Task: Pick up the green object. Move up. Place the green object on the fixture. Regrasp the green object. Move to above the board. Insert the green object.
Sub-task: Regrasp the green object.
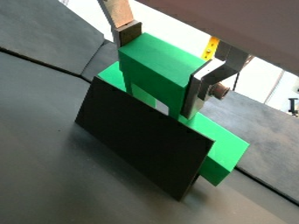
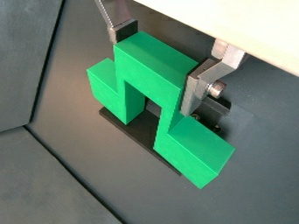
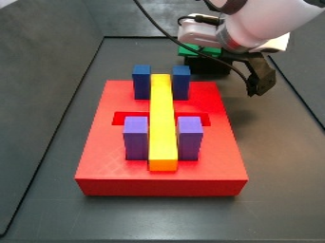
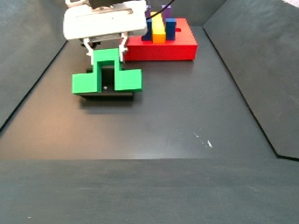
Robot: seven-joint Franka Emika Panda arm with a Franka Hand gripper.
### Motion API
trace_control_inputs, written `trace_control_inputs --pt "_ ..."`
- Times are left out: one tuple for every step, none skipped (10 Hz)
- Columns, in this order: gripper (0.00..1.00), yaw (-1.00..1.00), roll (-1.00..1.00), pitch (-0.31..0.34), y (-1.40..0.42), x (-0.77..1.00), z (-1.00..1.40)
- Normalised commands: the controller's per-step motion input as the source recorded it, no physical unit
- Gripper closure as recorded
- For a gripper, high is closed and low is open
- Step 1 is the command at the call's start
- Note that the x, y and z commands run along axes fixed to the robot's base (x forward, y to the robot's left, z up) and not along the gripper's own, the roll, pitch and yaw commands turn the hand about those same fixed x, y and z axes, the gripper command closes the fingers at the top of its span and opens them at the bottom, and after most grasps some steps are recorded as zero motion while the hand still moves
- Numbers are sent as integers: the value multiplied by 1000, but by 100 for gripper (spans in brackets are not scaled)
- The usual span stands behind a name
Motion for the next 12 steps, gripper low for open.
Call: trace_control_inputs --pt "100 0 0 0 0 0 0" --pt "100 0 0 0 0 0 0" --pt "100 0 0 0 0 0 0" --pt "100 0 0 0 0 0 0" --pt "100 0 0 0 0 0 0" --pt "100 0 0 0 0 0 0" --pt "100 0 0 0 0 0 0" --pt "100 0 0 0 0 0 0" --pt "100 0 0 0 0 0 0" --pt "100 0 0 0 0 0 0" --pt "100 0 0 0 0 0 0" --pt "100 0 0 0 0 0 0"
